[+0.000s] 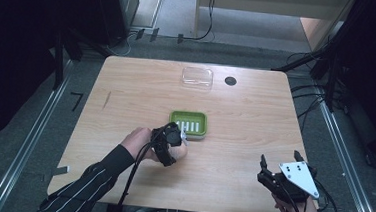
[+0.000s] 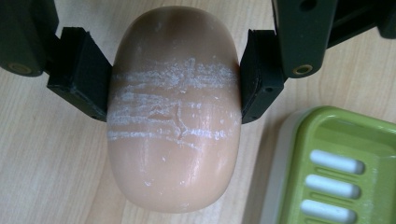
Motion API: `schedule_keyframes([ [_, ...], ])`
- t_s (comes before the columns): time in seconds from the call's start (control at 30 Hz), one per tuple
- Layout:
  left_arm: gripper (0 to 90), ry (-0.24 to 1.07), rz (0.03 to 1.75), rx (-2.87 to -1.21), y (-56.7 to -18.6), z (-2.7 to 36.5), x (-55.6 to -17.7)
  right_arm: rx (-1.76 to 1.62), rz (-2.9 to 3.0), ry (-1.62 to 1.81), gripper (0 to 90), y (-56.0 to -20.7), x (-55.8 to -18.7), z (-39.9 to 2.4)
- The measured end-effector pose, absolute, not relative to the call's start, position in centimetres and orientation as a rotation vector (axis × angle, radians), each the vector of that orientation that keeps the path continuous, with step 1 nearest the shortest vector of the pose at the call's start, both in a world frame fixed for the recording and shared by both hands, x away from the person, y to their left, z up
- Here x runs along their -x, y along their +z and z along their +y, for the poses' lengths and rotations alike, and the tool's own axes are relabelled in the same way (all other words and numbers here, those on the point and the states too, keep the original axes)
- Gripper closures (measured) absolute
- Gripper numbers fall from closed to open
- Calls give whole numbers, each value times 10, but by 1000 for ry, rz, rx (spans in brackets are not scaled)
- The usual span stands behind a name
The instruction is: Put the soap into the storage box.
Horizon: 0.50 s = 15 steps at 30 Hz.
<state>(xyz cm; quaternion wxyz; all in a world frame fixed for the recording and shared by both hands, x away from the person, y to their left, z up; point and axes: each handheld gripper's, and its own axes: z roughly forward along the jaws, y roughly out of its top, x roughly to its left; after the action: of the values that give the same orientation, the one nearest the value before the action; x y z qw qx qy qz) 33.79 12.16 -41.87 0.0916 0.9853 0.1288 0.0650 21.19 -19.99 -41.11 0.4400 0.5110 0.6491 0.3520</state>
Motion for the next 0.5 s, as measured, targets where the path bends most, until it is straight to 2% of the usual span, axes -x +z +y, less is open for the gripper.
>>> schedule_keyframes([
  [0.5, 333, 205, 374, -2914, -408, 121, -350, -1279, 1599, 882, 136, -411, -211, -201],
])
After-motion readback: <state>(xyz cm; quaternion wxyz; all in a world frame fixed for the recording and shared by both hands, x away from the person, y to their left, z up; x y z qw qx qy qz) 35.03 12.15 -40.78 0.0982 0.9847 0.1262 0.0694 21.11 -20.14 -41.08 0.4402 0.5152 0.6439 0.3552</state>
